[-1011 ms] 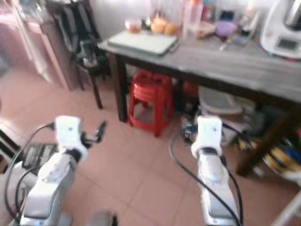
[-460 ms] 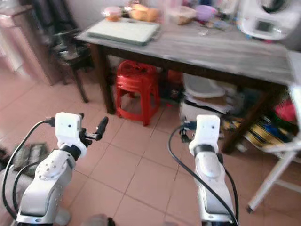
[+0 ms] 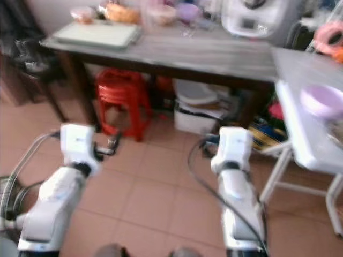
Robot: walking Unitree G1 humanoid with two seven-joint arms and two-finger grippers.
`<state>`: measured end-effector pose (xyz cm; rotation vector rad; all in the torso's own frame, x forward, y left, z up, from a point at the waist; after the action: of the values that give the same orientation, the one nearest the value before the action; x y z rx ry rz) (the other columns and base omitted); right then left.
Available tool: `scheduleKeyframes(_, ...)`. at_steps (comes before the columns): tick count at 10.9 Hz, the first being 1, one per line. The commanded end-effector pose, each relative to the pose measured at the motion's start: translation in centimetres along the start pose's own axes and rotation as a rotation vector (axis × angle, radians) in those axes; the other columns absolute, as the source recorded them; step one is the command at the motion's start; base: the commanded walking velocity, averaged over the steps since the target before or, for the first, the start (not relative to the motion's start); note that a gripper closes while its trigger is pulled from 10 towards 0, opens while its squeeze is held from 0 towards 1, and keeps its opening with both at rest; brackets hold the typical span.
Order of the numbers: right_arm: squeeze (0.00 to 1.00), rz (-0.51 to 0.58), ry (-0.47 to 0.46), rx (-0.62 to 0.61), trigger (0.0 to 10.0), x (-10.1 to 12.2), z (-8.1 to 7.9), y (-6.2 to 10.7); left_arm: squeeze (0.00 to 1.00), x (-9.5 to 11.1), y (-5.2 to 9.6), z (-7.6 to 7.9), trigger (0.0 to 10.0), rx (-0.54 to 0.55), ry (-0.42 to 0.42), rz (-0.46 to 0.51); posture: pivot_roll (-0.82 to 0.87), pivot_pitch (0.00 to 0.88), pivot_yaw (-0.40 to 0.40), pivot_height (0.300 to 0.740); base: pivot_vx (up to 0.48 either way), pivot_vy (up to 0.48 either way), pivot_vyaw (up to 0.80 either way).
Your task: Setting the table
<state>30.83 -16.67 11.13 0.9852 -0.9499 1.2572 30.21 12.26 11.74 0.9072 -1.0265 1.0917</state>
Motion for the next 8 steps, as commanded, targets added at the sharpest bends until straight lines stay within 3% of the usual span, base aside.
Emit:
scheduleKeyframes(1, 0.0, 0.026, 0.012, -0.026, 10.0, 0.5, 0.9, 0.0, 0.0, -0.1, -0.1, 0.6, 10.0, -0.016, 0.009, -0.002, 0.0, 0.0, -0.027, 0.74, 0.0, -0.398, 0.0)
scheduleKeyframes(4, 0.0, 0.055, 0.026, -0.054, 10.0, 1.1, 1.4, -0.3, 0.0, 0.1, -1.0, 0.8, 10.0, -0.024, -0.005, 0.012, -0.01, 0.0, -0.019, 0.74, 0.0, -0.395, 0.0)
scheduleKeyframes(7, 0.0, 0.058, 0.029, -0.075, 10.0, 1.0, 1.5, -0.5, 0.0, 0.7, -1.5, 0.4, 10.0, 0.009, -0.043, 0.037, 0.0, 0.0, -0.01, 0.74, 0.0, 0.0, 0.0)
scheduleKeyframes(8, 0.0, 0.067, 0.021, -0.087, 10.0, 1.3, 1.4, -0.9, 0.0, 1.8, -2.0, 0.5, 10.0, -0.011, -0.045, 0.073, 0.0, 0.0, 0.004, 0.74, 0.0, 0.0, 0.0)
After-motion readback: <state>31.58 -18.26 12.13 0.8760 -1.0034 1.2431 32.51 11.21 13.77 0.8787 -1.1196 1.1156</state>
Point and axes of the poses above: a point about 5 cm out from each wrist's last joint towards the gripper, its own y axis pointing back from the gripper into the wrist, its own x axis along the axis of the wrist's last joint, z = x × y, the point moved 5 cm from there along -y, pointing out of the wrist towards the gripper, and after that the axes turned 14 degrees about y, right-handed, at the moved point
